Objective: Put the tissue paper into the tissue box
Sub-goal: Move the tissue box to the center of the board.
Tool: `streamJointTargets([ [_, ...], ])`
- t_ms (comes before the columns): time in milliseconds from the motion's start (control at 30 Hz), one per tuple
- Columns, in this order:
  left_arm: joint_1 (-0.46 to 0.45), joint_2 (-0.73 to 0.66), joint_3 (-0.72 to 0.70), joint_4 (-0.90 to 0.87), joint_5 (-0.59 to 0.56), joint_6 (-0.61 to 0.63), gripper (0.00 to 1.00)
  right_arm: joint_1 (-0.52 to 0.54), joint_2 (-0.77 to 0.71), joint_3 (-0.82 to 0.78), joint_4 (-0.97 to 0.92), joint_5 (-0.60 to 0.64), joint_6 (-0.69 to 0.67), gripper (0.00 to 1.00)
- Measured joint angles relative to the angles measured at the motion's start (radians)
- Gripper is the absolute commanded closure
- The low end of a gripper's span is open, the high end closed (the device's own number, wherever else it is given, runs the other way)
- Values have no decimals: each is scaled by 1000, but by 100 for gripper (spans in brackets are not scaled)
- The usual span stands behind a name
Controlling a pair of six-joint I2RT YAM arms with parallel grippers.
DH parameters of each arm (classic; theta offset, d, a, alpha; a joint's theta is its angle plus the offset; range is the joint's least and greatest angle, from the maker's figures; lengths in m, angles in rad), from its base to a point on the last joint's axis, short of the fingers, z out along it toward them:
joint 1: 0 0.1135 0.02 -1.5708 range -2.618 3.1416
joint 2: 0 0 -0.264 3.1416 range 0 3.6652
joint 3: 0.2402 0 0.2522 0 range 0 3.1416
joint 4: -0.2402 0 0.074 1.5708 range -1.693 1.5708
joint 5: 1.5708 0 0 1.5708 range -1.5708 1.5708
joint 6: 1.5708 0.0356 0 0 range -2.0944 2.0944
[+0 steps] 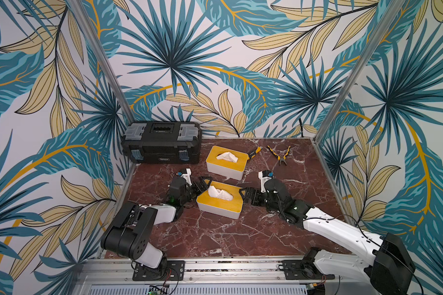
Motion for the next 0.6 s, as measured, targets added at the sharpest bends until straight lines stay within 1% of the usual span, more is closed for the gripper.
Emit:
streamJointTargets([
  [167, 0, -46, 183, -225, -37, 167, 0, -44, 53, 40, 6, 7, 29, 0],
  [300, 0, -39, 336, -354, -51, 288, 0, -99, 115, 75, 49, 7, 78, 0],
  [433, 0, 36, 464, -415, -53, 355, 0, -143, 200, 120, 97, 4, 125, 0],
  [600, 0, 195, 612, -472, -55, 388, 0, -171, 317, 217, 133, 6, 157, 0],
])
